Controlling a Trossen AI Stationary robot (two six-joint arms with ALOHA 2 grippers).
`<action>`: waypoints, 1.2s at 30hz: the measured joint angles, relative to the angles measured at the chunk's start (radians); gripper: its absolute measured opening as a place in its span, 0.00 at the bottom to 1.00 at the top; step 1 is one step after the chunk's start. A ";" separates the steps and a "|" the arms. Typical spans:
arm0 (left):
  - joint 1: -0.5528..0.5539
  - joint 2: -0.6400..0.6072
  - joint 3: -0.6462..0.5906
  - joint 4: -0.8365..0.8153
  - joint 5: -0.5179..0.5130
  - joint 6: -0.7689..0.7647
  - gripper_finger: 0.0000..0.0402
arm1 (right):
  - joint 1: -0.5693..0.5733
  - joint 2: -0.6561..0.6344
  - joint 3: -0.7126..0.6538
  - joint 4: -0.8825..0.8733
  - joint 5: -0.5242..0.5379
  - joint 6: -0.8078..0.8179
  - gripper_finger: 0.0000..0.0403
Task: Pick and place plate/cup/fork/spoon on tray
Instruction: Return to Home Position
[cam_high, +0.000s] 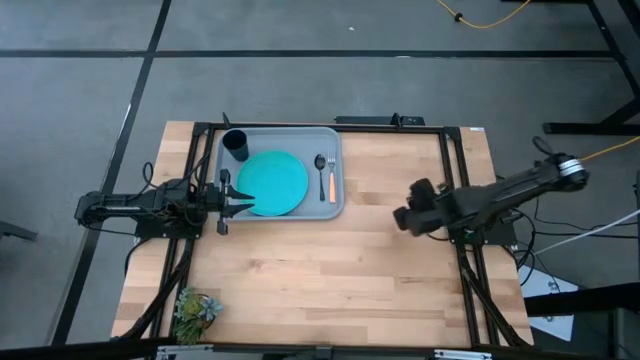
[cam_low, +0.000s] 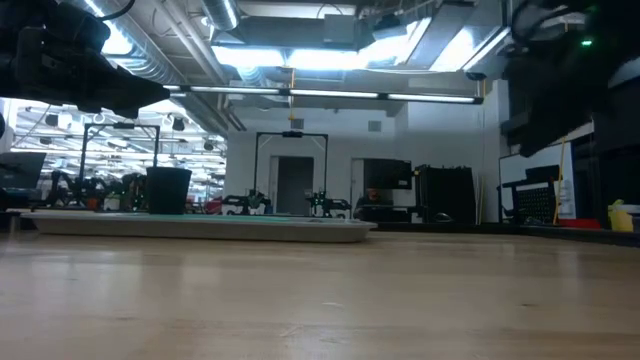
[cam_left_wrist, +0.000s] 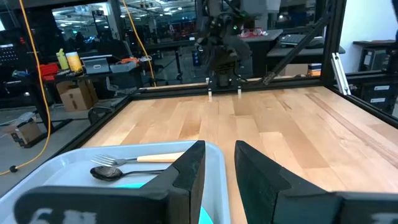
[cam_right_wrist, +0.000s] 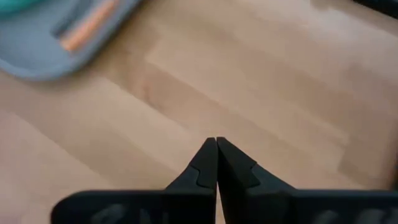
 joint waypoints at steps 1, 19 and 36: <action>0.000 0.000 0.000 0.000 0.000 0.000 0.20 | 0.000 -0.057 -0.040 0.034 0.019 -0.008 0.01; 0.000 0.001 0.000 0.000 0.000 0.000 0.20 | 0.018 -0.810 -0.662 0.926 -0.381 -1.049 0.02; 0.000 0.001 0.000 0.000 0.000 0.000 0.20 | -0.086 -1.002 -0.722 1.022 -0.638 -1.254 0.03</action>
